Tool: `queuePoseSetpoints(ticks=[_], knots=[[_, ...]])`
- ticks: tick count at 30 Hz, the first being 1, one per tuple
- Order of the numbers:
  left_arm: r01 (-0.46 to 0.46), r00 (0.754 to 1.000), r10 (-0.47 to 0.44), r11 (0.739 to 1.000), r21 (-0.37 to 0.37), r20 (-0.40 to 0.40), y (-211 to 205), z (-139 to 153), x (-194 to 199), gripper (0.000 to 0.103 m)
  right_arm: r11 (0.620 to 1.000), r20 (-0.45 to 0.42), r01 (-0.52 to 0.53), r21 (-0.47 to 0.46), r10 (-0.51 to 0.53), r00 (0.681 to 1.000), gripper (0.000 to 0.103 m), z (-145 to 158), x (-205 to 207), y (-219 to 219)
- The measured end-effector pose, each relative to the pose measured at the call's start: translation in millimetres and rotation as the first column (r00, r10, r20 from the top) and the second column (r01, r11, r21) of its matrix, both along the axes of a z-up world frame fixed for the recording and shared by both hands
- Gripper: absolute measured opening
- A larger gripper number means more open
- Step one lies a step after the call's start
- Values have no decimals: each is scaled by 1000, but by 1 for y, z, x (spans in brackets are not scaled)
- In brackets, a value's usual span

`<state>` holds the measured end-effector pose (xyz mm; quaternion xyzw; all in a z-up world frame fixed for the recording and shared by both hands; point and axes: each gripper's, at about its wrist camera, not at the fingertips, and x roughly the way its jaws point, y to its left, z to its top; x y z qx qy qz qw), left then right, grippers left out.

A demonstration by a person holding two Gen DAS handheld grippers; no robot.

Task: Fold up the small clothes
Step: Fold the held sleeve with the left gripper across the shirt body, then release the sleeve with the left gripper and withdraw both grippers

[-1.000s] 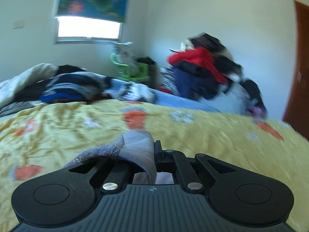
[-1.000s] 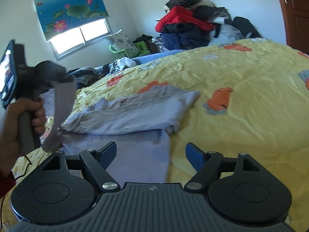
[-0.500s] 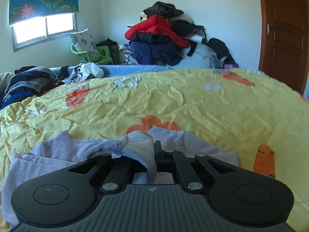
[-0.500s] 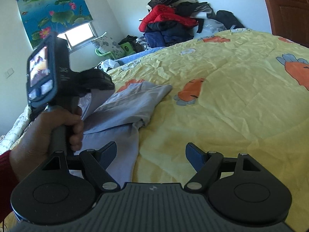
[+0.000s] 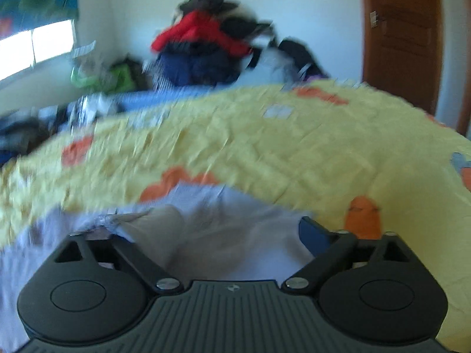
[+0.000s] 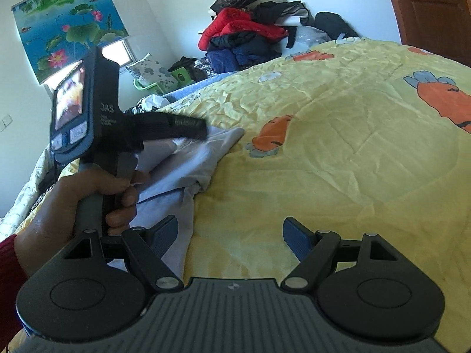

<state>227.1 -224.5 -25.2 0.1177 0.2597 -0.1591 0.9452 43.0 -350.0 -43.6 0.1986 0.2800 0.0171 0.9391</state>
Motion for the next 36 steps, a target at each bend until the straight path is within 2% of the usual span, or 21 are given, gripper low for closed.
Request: queuePoseSetpoints(ticks=[3, 5, 7, 9, 12, 14, 16, 19, 20, 22, 24, 26, 28, 31, 36], knots=[[47, 998, -49, 997, 62, 29, -15, 7, -8, 98, 1000, -4, 11, -15, -11, 1000, 81, 1, -1, -2], [83, 995, -85, 996, 40, 53, -13, 15, -14, 98, 1000, -5, 22, -22, -22, 1000, 81, 2, -2, -4], [161, 985, -160, 987, -10, 68, -7, 26, -21, 98, 999, -4, 33, -32, -33, 999, 81, 3, -2, -6], [224, 972, -223, 975, -4, 67, -10, 34, -24, 98, 998, -3, 43, -41, -43, 999, 81, 5, -1, -6], [196, 972, -204, 978, 77, 114, -13, 42, -27, 98, 998, -7, 56, -41, -56, 998, 81, 5, 4, -6], [202, 969, -212, 976, 84, 128, -6, 45, -24, 98, 997, 3, 59, -44, -59, 998, 81, 7, 4, -5], [230, 969, -231, 973, 26, 82, 6, 52, -17, 99, 996, 7, 59, -65, -59, 998, 81, 9, 4, -3], [291, 949, -300, 951, -99, -93, 10, 59, -1, 102, 995, 1, 67, -71, -67, 998, 81, 7, 9, -2], [288, 949, -299, 951, -116, -98, 10, 63, 0, 102, 995, -6, 74, -65, -75, 997, 81, 6, 12, -2], [251, 967, -254, 959, -133, -9, 19, 74, -5, 102, 996, -7, 77, -43, -78, 997, 81, 5, 15, -1], [203, 979, -200, 972, -121, 41, 34, 79, -2, 102, 998, 9, 57, -39, -56, 998, 81, 9, 16, 3], [106, 993, -102, 993, -61, 60, 52, 74, 8, 102, 997, 29, 26, -73, -24, 999, 81, 18, 22, 9], [-15, 998, 13, 999, 29, 67, 77, 60, 20, 102, 996, 62, -10, -87, 16, 998, 81, 30, 33, 13], [-147, 988, 143, 984, 99, 52, 122, 33, 28, 102, 993, 81, -91, -77, 97, 992, 81, 43, 60, 23], [-257, 966, 253, 948, 188, 46, 184, -5, 15, 102, 980, 23, -197, 5, 197, 980, 81, 36, 119, 46]])
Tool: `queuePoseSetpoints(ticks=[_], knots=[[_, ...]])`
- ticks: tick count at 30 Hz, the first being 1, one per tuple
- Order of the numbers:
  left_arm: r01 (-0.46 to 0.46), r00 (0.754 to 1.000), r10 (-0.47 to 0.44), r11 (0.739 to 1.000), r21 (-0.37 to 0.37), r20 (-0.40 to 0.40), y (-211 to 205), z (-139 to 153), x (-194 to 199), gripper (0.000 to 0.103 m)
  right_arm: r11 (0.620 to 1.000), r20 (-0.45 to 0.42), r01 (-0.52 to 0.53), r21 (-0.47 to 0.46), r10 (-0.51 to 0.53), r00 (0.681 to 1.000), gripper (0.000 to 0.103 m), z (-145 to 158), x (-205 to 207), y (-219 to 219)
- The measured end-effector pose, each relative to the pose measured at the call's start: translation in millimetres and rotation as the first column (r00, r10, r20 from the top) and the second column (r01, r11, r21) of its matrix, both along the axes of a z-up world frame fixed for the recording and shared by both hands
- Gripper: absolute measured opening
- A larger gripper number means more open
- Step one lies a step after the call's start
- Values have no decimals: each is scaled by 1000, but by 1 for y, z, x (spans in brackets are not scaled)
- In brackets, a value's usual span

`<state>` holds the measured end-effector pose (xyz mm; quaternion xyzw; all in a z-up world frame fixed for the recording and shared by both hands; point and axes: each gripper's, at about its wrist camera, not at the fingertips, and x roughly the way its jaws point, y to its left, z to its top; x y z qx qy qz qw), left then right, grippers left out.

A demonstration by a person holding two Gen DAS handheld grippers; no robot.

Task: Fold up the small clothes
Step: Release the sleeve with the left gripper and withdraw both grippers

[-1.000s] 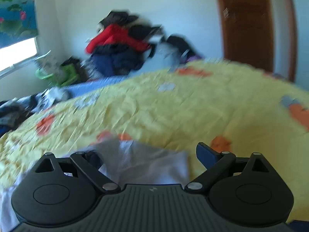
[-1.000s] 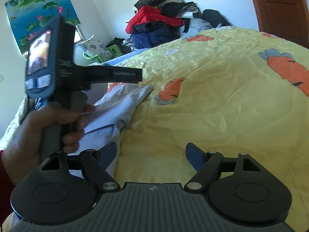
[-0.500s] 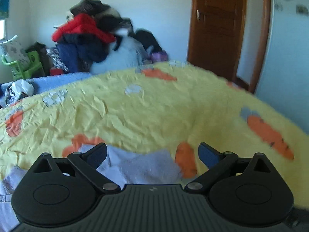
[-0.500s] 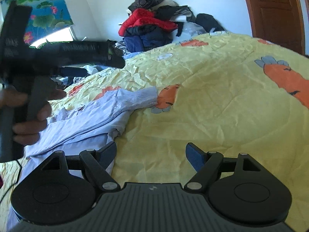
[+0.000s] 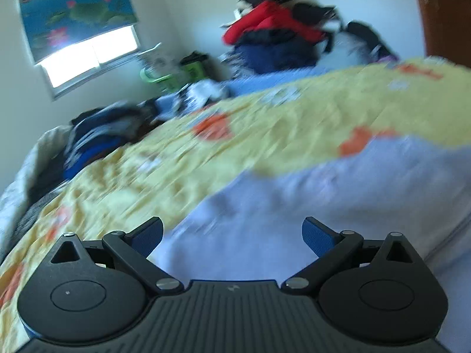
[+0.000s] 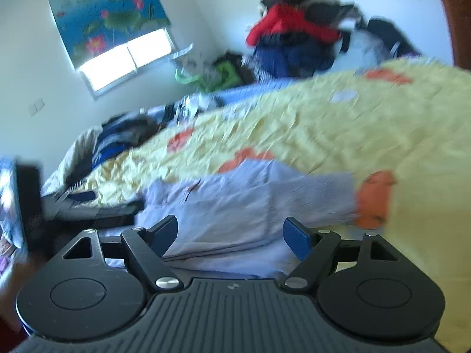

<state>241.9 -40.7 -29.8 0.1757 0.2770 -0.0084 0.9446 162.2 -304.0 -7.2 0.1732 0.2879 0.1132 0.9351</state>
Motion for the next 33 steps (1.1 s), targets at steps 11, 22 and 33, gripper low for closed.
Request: queuePoseSetpoints(ticks=[11, 22, 33], knots=[[-4, 1000, 5, 995, -98, 13, 34, -8, -19, 102, 985, -33, -6, -175, 0, 999, 91, -10, 24, 37], [-12, 995, -7, 983, -181, -101, 41, -7, -55, 102, 973, -57, 33, -227, -48, 997, 90, -14, -9, 33], [-17, 994, -3, 982, -189, -105, 61, -3, -132, 102, 990, -64, 61, -126, -69, 996, 90, -25, -92, 24]])
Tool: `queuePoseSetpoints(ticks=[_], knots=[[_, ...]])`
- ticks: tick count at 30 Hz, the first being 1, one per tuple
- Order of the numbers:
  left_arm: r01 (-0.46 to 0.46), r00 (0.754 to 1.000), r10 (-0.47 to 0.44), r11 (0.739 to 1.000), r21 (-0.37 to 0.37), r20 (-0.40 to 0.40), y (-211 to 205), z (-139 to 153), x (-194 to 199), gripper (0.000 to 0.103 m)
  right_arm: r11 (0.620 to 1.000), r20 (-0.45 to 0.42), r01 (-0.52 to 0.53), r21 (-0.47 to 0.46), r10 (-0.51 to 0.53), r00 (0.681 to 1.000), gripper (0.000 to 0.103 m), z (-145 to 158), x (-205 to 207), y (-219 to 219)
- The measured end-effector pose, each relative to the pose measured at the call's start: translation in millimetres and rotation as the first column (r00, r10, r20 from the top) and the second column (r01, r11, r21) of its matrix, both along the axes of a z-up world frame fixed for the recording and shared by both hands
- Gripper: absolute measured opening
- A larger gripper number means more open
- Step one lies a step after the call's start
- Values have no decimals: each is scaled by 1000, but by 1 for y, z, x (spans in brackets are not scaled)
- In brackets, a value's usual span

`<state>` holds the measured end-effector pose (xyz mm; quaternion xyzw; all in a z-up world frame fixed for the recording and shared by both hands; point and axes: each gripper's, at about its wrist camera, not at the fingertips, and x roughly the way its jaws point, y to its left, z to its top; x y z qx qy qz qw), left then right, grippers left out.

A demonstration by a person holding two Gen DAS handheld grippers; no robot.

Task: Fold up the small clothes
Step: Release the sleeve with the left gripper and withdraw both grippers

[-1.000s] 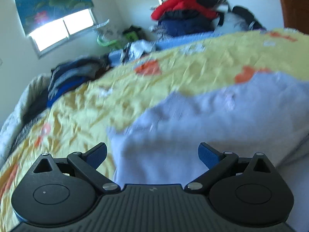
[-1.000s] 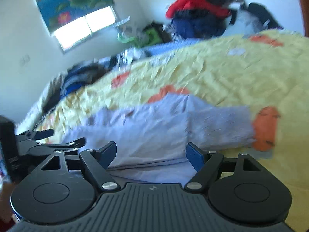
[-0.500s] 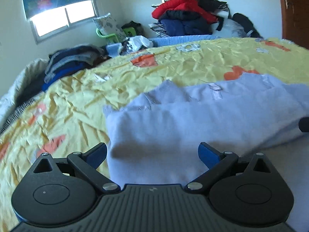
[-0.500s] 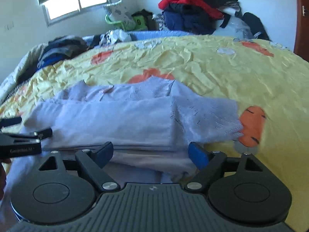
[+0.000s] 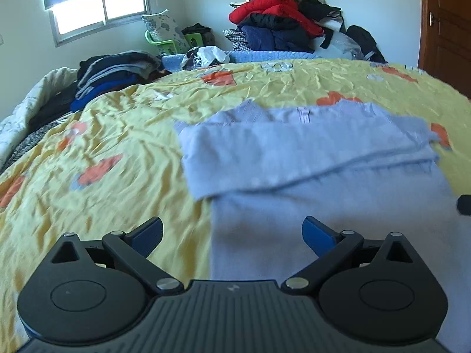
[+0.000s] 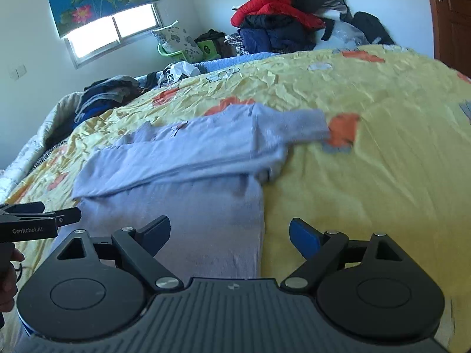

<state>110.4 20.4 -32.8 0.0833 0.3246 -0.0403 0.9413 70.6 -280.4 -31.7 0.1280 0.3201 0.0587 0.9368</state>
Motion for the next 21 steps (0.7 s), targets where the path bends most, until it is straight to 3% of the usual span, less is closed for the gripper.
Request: queuePoseSetpoints(ticks=[7, 13, 18, 21], knots=[[-31, 999, 33, 998, 57, -24, 12, -15, -45, 102, 999, 10, -13, 52, 12, 1000, 91, -10, -55, 1], [-19, 1000, 20, 995, 100, -3, 9, -25, -68, 102, 994, 48, -73, 82, 69, 996, 91, -12, -70, 12], [-50, 999, 48, 995, 91, 24, 18, -17, -76, 102, 999, 52, -21, -24, 23, 998, 90, -7, -75, 17], [-50, 999, 50, 996, 73, 5, 23, -15, -76, 102, 999, 61, -15, -33, 17, 998, 91, -3, -78, 14]])
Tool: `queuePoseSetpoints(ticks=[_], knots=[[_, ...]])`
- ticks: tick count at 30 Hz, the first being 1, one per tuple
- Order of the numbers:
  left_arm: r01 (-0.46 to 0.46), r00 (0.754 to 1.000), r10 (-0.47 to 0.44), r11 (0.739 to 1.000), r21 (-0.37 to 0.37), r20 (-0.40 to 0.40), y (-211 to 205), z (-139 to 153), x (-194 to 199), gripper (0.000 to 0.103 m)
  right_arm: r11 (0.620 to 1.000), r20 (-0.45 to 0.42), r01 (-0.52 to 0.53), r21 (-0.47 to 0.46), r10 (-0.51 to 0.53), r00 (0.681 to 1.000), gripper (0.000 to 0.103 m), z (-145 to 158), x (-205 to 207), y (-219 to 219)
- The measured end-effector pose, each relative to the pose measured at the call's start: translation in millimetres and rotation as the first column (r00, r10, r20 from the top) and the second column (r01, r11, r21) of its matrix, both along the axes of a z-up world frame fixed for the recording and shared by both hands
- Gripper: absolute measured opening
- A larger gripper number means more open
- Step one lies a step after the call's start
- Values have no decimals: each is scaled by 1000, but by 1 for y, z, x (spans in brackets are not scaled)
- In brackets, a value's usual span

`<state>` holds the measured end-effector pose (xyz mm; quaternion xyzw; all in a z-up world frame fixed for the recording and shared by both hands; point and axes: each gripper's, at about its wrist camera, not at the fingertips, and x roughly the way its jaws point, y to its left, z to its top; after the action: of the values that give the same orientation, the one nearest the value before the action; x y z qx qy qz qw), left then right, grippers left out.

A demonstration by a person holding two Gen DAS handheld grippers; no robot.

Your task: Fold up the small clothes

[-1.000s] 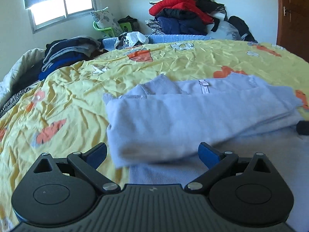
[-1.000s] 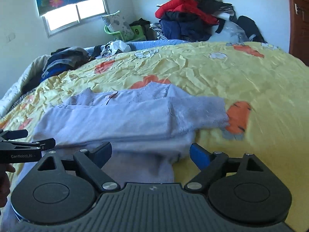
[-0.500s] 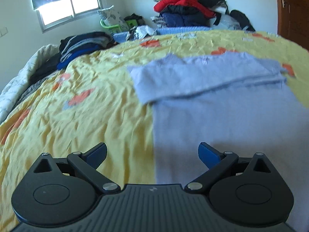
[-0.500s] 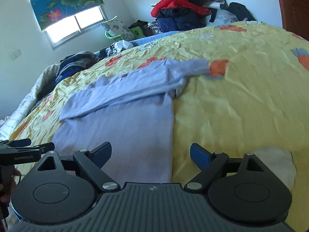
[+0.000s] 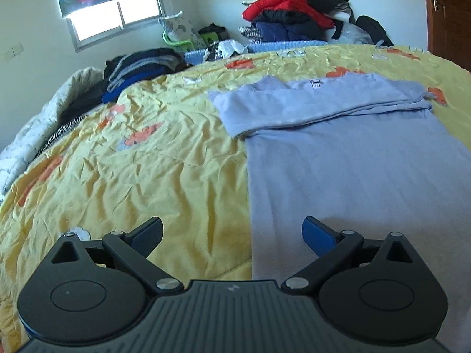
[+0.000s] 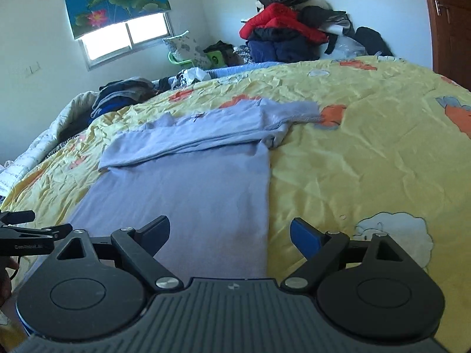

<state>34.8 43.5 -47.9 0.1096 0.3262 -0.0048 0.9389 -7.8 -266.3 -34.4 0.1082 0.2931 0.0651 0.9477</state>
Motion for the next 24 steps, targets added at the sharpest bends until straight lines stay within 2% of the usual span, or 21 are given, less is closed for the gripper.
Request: queuePoseSetpoints(ticks=[4, 9, 13, 19, 24], knots=[[10, 1000, -11, 1000, -21, -13, 4, 1, -6, 102, 1000, -42, -17, -1, 17, 999, 91, -4, 0, 0], [9, 1000, -9, 1000, -2, -5, 9, 5, -20, 102, 999, -27, -25, -32, 24, 999, 91, 0, -15, -1], [3, 1000, -4, 1000, -27, -20, 17, 7, -28, 102, 1000, -23, -12, -22, 11, 1000, 91, 4, -32, -12], [4, 999, -8, 997, -80, -49, 24, 8, -40, 102, 992, -57, -37, 121, 44, 997, 92, 0, -52, -34], [26, 998, -32, 993, -114, -59, 30, 11, -52, 102, 980, -52, -93, 177, 104, 993, 92, 0, -66, -37]])
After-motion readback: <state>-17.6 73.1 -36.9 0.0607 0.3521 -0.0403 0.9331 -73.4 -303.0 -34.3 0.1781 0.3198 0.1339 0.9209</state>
